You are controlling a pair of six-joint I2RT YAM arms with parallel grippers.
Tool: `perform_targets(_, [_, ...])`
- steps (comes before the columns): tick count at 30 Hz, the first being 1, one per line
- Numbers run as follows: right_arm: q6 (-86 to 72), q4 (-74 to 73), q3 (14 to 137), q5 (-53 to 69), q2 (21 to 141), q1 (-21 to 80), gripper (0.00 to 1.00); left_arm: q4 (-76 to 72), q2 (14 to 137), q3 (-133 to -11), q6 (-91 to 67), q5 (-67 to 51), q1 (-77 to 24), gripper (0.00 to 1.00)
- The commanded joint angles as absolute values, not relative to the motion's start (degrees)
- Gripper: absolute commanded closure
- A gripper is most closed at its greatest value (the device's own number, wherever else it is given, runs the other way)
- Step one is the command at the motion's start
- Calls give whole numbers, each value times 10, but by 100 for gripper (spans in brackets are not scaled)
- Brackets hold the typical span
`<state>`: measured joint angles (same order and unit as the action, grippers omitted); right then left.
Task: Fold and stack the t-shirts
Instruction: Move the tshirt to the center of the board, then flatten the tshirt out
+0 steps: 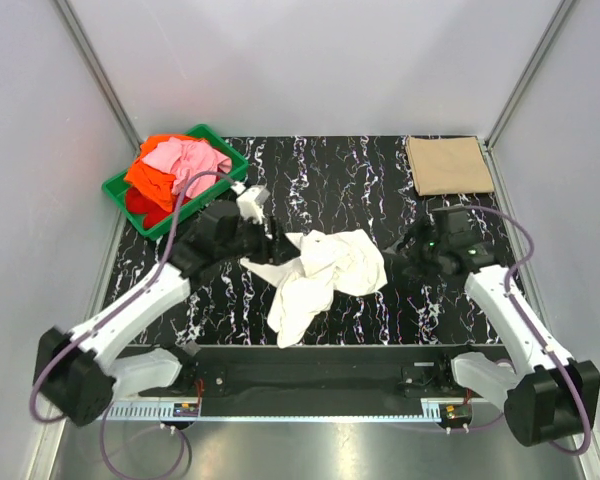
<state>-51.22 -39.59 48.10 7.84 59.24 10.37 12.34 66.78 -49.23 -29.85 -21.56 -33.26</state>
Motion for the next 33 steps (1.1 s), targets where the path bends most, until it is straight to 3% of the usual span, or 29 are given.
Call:
perform_targets(1, [-559, -306, 480, 91, 613, 176, 19, 242, 600, -459, -258, -87, -330, 29])
perform_targets(7, [-443, -153, 502, 128, 683, 281, 20, 239, 549, -367, -294, -167, -339, 28])
perform_targets(14, [-301, -78, 508, 137, 742, 317, 22, 123, 528, -262, -354, -188, -356, 22])
perform_targets(23, [-210, -57, 522, 203, 788, 351, 21, 17, 618, -232, -377, -221, -374, 23])
perform_targets(26, [-214, -39, 520, 231, 801, 355, 21, 2, 645, -236, -381, -218, -378, 28])
perform_targets(30, [-235, -5, 517, 289, 813, 356, 22, -13, 671, -259, -388, -218, -378, 57])
perform_targets(31, [-244, 24, 517, 298, 816, 355, 23, -14, 674, -265, -389, -221, -378, 73])
perform_targets(33, [-250, 28, 522, 301, 824, 356, 30, -13, 681, -285, -391, -225, -378, 88])
